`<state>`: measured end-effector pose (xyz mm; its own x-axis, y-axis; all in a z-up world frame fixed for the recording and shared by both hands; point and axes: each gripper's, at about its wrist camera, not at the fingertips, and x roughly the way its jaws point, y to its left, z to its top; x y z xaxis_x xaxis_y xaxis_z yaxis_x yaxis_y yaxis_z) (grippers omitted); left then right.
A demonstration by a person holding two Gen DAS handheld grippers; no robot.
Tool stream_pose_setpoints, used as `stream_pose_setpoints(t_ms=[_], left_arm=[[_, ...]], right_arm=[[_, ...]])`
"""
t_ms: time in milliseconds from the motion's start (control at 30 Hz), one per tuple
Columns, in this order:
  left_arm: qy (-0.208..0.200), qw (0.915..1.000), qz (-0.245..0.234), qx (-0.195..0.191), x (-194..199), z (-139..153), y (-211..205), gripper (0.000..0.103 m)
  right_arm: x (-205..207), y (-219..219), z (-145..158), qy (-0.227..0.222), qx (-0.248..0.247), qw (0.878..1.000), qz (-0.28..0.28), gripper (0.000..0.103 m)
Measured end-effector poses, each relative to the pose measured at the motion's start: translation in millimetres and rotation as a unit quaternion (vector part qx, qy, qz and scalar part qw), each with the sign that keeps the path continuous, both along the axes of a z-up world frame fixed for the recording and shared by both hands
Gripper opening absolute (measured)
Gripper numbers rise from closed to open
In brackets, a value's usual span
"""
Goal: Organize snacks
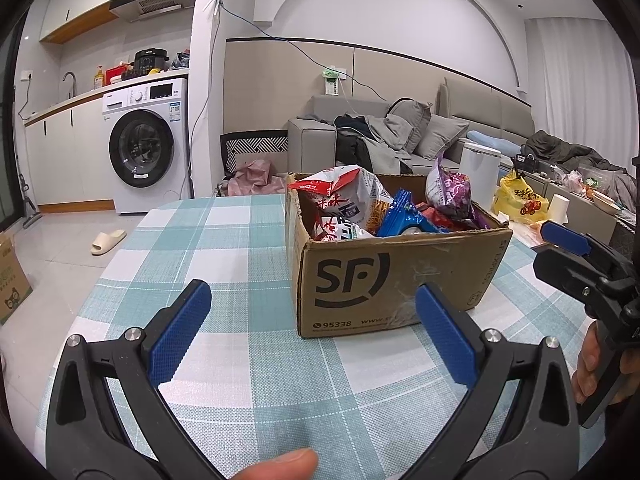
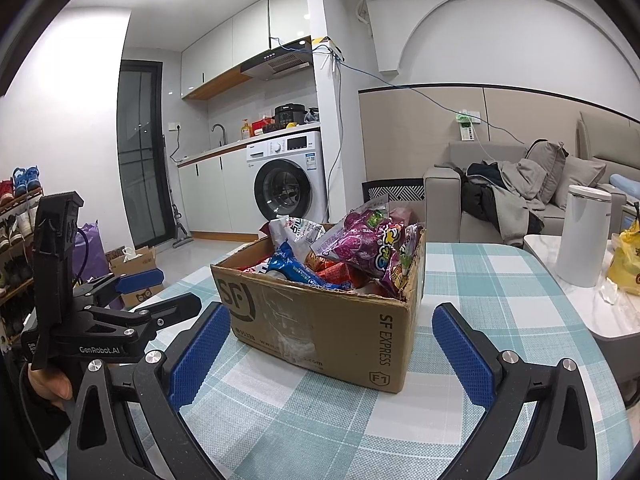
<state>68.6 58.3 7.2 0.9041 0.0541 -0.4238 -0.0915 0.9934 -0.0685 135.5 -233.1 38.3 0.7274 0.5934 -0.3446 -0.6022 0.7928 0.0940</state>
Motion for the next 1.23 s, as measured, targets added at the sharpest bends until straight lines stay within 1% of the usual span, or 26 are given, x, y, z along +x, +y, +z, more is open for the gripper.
stream_pose_setpoints(t_ms=[1233], left_arm=[[0.002, 1.0, 0.009, -0.004, 0.9, -3.2, 3.1, 0.102]], right_arm=[[-2.6, 3.8, -2.4, 0.0, -0.002, 1.0, 0.004, 0.103]])
